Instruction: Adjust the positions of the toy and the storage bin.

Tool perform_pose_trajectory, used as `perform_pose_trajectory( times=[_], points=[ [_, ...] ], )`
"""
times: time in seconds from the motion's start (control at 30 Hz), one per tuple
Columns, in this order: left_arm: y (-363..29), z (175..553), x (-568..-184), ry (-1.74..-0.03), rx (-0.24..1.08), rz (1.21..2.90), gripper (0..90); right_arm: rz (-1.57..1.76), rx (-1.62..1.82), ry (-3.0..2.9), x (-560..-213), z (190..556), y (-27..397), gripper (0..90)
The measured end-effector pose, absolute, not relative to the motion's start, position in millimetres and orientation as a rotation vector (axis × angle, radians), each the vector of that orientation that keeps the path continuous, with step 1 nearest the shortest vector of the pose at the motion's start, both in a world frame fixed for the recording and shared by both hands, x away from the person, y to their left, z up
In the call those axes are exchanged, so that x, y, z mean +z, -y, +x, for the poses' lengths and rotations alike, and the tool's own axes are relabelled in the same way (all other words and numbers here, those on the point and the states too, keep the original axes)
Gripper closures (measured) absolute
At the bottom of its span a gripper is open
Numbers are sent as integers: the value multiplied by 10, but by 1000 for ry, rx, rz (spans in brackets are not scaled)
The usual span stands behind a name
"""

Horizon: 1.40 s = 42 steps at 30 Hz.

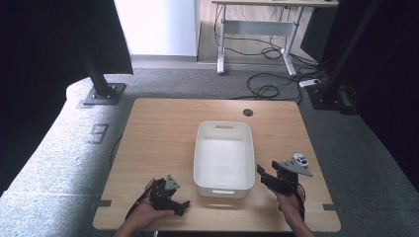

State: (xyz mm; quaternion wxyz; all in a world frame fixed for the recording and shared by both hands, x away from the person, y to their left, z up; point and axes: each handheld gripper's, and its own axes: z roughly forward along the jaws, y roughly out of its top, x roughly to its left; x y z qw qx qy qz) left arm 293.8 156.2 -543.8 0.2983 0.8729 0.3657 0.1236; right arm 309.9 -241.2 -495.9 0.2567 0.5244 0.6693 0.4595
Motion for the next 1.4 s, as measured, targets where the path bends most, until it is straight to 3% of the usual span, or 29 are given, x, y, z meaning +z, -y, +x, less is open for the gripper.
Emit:
perform_pose_trajectory(
  times=[0.53,1.4],
  points=[
    [-1563,2935,-5437,-971,328,2320,0,1440,1125,-1886,-5032,3202,2654,247],
    [-1563,2937,-5437,-968,326,2322,0,1484,1016,-1903,-5105,3356,2956,239]
  ],
)
